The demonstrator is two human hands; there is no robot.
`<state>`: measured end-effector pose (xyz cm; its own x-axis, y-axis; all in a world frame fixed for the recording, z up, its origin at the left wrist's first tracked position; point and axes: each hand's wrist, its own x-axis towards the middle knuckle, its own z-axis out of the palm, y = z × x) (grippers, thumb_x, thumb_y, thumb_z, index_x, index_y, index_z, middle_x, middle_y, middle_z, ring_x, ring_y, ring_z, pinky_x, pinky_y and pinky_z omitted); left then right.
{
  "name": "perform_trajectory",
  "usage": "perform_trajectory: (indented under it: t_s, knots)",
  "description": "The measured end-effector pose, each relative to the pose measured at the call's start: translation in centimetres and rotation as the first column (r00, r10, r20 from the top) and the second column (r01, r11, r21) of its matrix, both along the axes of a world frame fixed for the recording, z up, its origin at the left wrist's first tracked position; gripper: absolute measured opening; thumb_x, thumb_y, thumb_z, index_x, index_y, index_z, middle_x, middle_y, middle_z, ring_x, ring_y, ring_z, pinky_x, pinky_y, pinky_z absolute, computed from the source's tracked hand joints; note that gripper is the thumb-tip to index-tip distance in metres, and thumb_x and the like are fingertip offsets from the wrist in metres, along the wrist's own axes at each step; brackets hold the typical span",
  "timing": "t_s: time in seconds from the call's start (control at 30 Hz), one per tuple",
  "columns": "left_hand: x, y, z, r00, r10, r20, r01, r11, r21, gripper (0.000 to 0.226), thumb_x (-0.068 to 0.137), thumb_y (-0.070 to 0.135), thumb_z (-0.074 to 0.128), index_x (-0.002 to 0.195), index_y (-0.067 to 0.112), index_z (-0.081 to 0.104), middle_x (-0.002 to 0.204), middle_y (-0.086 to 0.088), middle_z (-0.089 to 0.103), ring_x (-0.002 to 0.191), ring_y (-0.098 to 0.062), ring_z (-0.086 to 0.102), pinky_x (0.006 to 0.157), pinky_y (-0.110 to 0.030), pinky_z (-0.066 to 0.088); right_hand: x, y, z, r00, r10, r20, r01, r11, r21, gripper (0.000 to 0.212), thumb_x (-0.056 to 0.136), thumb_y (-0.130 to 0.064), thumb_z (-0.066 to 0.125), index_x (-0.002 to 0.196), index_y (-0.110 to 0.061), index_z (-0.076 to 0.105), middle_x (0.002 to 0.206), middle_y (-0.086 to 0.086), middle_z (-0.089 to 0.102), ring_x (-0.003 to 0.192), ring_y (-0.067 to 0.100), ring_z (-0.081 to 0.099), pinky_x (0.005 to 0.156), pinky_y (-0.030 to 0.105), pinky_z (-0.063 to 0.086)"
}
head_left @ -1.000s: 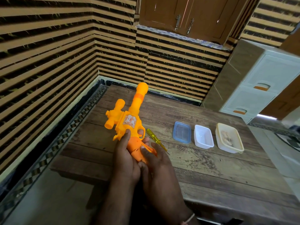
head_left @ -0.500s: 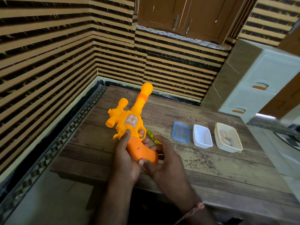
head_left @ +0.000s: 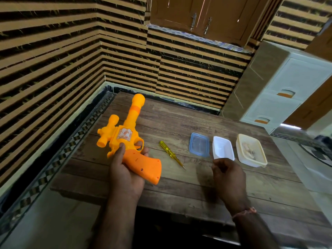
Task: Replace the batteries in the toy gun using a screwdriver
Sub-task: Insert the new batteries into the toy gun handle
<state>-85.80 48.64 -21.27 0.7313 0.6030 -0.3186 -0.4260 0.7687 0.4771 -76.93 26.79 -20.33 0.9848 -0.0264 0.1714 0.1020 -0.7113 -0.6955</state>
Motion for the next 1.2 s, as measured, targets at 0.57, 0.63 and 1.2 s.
perform_trajectory:
  t_s: [0.57,0.63,1.2]
  knots:
    - [1.3,-7.1,1.7,0.968,-0.242,0.061,0.241,0.970,0.024,0.048,0.090,0.040,0.050,0.136,0.025,0.056,0.128,-0.010,0.065,0.120,-0.031,0.062,0.100,-0.052,0.042,2.5,-9.6,-0.5,0.979,-0.181,-0.099,0.163,0.972,-0.167,0.031,0.083,0.001,0.058,0.110,-0.003,0.071,0.110,0.016,0.071,0.106,0.031,0.064,0.096,0.030,0.044]
    - [1.3,-7.3,1.5,0.968,-0.245,0.058,0.243,0.969,0.040,0.044,0.094,0.039,0.048,0.135,0.025,0.056,0.125,-0.010,0.066,0.119,-0.031,0.063,0.103,-0.055,0.040,2.9,-9.5,-0.6,0.984,-0.147,-0.105,0.121,0.968,-0.218,0.031,0.083,-0.002,0.059,0.111,-0.006,0.072,0.111,0.015,0.072,0.106,0.030,0.065,0.096,0.031,0.046]
    - [1.2,-4.7,0.9,0.979,-0.188,0.078,0.188,0.982,0.010,0.053,0.091,0.037,0.051,0.142,0.025,0.050,0.130,-0.012,0.064,0.114,-0.033,0.065,0.100,-0.054,0.043,4.8,-7.7,-1.8,0.997,-0.067,-0.033,0.035,0.809,-0.586,0.018,0.086,-0.011,0.053,0.088,-0.003,0.068,0.093,0.019,0.068,0.087,0.034,0.064,0.072,0.032,0.047]
